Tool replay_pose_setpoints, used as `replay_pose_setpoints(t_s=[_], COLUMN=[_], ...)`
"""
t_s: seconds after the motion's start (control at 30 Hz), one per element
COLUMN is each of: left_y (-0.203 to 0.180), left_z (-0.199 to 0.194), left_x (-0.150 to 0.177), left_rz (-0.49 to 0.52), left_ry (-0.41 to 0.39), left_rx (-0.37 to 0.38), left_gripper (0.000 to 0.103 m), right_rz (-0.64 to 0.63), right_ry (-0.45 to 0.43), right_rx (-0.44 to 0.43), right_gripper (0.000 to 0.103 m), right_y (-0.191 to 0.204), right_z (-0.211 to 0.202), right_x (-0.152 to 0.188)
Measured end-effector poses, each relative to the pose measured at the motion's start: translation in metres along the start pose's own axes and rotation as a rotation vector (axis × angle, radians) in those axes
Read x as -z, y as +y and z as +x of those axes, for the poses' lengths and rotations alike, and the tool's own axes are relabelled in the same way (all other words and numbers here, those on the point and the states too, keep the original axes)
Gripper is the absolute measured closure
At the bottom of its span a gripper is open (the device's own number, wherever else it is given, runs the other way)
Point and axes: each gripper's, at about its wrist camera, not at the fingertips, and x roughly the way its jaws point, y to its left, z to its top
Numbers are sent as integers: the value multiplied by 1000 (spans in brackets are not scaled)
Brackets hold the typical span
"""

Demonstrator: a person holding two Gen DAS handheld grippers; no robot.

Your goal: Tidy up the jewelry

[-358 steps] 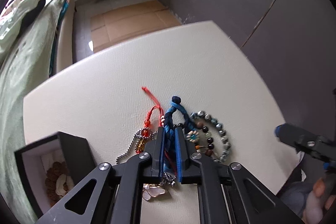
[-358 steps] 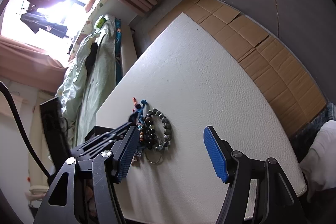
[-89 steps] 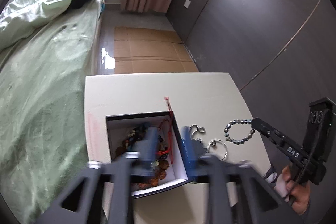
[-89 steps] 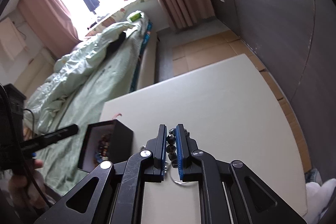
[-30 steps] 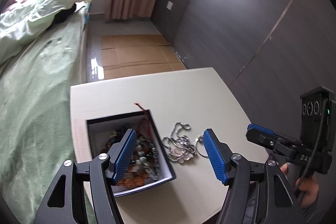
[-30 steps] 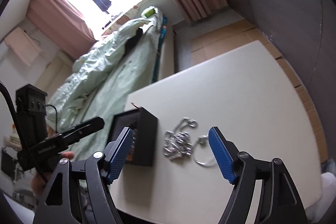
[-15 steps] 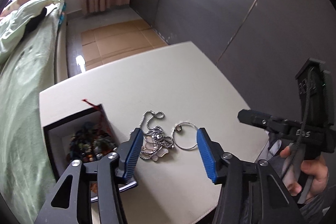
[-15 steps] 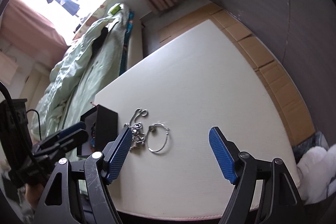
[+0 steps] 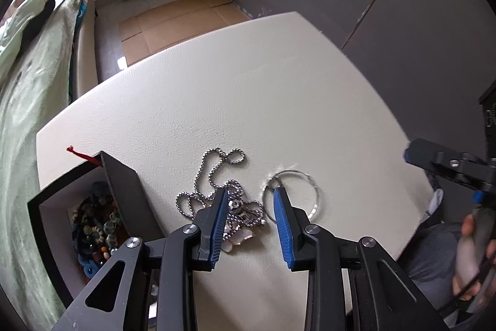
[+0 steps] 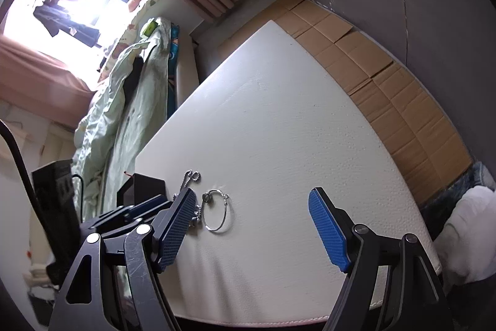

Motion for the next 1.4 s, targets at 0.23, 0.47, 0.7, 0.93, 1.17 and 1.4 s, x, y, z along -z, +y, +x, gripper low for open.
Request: replay_pose_setpoints(t_s=[0.23, 0.47, 0.7, 0.93, 1.17, 1.4], left_y=[-2, -12, -5, 1, 8, 17], left_z=[22, 30, 22, -14, -52, -82], left_x=[-3, -1, 2, -3, -5, -6], left_rz=[23, 80, 66, 18, -34, -65], left_ry=[43, 46, 19, -94, -207, -301], left_rx=[-67, -137, -114, -56, -7, 34], left_gripper=[73, 73, 91, 92, 96, 97], right_rz=[22, 24, 21, 5, -29, -90], right_ry=[11, 25, 27, 37, 46, 62], right_rx=[-17, -23, -21, -5, 7, 1], right_gripper=[27, 27, 27, 27, 27, 27], right_y=[-5, -5, -4, 1, 8, 22], right_z=[2, 4, 6, 11, 16, 24], right_x=[-1, -2, -1, 1, 0, 2])
